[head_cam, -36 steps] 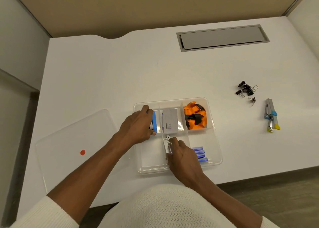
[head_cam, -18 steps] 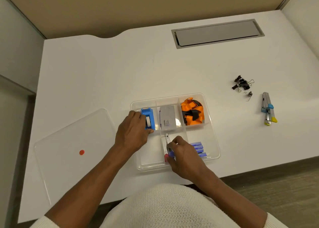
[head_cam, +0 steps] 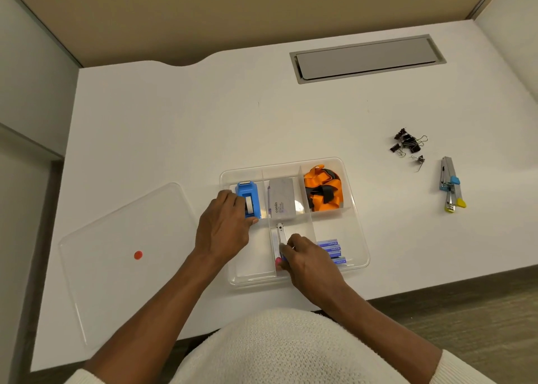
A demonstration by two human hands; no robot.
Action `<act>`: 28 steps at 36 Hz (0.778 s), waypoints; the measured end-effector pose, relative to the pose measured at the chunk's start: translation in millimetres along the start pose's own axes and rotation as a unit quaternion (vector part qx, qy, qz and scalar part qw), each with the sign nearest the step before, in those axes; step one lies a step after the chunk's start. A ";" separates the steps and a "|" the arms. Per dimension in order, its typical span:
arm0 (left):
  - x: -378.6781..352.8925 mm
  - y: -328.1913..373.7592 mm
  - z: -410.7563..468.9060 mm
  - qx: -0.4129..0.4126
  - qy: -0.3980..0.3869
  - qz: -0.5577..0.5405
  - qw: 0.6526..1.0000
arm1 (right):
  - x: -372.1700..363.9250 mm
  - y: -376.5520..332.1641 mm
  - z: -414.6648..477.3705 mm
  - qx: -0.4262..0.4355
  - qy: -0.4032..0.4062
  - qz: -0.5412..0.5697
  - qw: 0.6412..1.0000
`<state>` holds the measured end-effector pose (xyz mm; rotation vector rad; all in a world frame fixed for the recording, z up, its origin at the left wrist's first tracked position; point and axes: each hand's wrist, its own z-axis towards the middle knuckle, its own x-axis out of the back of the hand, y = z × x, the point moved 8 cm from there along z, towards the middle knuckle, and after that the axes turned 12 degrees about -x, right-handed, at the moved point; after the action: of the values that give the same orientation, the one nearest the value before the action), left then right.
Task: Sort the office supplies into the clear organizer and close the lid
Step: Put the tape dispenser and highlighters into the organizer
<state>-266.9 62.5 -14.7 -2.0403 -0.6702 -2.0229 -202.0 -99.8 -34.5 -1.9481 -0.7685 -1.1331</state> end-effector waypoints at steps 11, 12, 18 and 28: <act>8.2 23.3 21.9 0.002 -0.037 -0.001 0.999 | 22.6 23.8 -0.3 0.012 0.015 -0.007 1.000; 10.1 20.0 19.1 0.015 -0.042 -0.001 0.999 | 20.1 20.1 -0.2 0.020 0.008 -0.007 1.000; 21.0 19.9 4.6 0.040 -0.011 -0.013 0.999 | 43.2 12.9 -6.3 0.025 0.046 0.096 0.994; -25.5 77.6 2.6 -0.064 -0.042 -0.079 0.994 | 138.5 198.6 -21.6 -0.249 0.313 0.209 0.892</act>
<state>-229.4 -9.2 -26.1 -2.2201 -0.7576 -2.1262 3.5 -208.3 37.1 -1.8199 0.3081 -1.6463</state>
